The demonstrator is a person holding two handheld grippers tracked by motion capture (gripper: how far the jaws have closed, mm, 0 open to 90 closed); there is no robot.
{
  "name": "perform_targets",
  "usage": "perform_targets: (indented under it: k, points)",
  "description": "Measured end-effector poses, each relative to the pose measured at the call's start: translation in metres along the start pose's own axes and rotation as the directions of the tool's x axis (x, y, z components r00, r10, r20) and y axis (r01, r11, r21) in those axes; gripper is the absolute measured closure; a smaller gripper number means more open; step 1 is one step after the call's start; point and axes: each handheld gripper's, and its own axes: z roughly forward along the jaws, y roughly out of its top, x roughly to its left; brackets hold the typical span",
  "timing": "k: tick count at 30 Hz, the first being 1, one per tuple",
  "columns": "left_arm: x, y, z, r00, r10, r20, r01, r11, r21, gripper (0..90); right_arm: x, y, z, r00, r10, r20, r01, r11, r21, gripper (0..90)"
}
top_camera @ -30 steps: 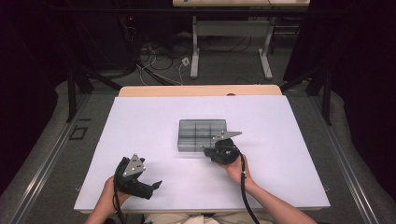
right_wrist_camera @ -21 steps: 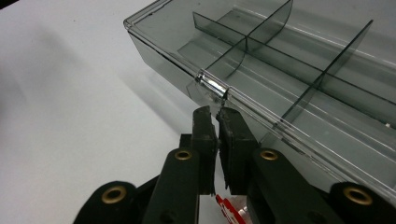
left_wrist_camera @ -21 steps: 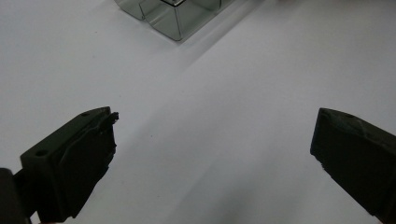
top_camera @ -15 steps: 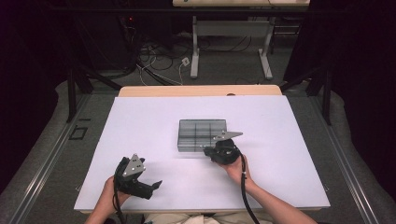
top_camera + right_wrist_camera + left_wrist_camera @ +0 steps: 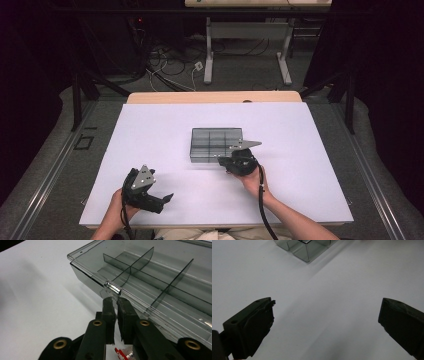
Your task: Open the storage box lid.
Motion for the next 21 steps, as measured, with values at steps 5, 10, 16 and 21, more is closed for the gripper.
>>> perform_targets:
  k: [5, 10, 16, 21]
  points:
    - [0.001, 0.000, 0.000, 1.0000, -0.001, -0.004, 0.001, 1.0000, 0.000, 0.1, 0.000, 0.000, 0.001, 1.0000, -0.003, 0.000, 0.003, 0.999, -0.033, 84.5]
    - [0.001, 0.005, 0.004, 0.9999, -0.012, -0.012, 0.012, 0.9999, -0.002, 0.1, 0.001, 0.001, -0.001, 0.9999, -0.011, -0.001, 0.011, 0.999, -0.035, 84.5]
    - [0.001, 0.016, 0.013, 0.9992, -0.026, -0.031, 0.026, 0.9992, -0.032, 0.0, 0.001, 0.001, 0.000, 0.9998, -0.018, 0.001, 0.019, 0.999, -0.037, 84.6]
    - [0.001, 0.024, 0.027, 0.9996, -0.015, -0.023, 0.015, 0.9999, 0.000, 0.0, 0.001, 0.001, -0.001, 0.9997, -0.023, 0.002, 0.023, 1.000, -0.021, 84.7]
